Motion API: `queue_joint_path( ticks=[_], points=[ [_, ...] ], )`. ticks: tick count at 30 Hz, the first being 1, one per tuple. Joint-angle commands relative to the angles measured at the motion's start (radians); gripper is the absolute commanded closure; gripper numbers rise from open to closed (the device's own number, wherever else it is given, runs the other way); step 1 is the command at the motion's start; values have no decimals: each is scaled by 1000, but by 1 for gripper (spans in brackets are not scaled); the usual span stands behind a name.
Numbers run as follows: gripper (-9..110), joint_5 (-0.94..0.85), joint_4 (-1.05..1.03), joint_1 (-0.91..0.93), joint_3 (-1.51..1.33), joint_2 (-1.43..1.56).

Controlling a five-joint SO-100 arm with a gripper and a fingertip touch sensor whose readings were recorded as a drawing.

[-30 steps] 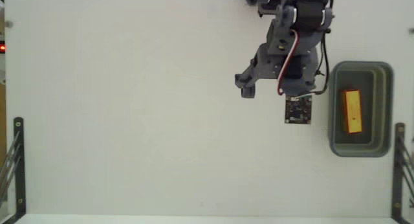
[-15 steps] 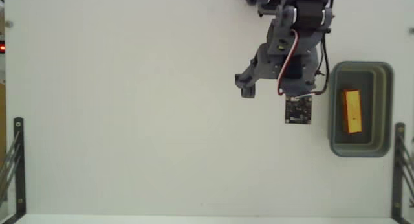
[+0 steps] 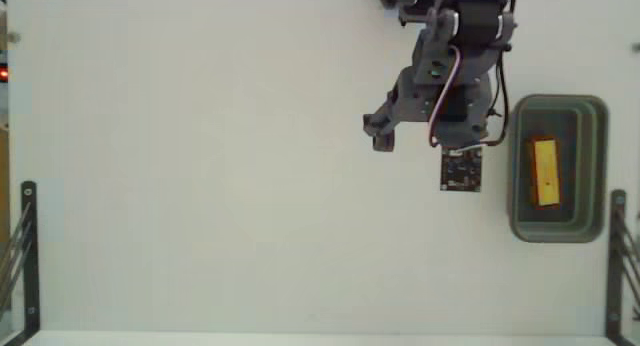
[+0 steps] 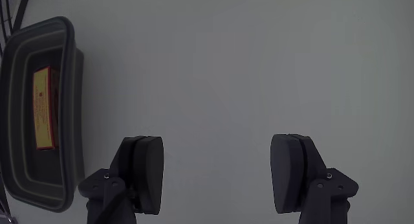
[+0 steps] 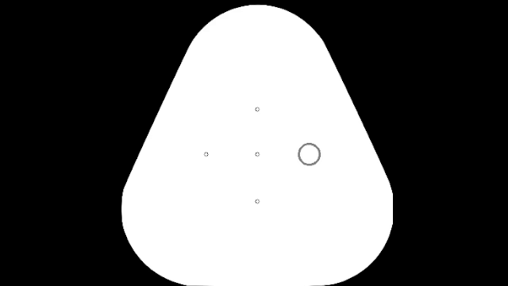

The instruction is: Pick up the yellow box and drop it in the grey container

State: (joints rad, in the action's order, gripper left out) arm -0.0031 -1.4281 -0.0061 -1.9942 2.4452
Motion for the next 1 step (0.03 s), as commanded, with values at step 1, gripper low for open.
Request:
queue_joint_path(
  ticks=[1],
  points=[
    [-9, 3, -2, 6, -5, 35]
  ],
)
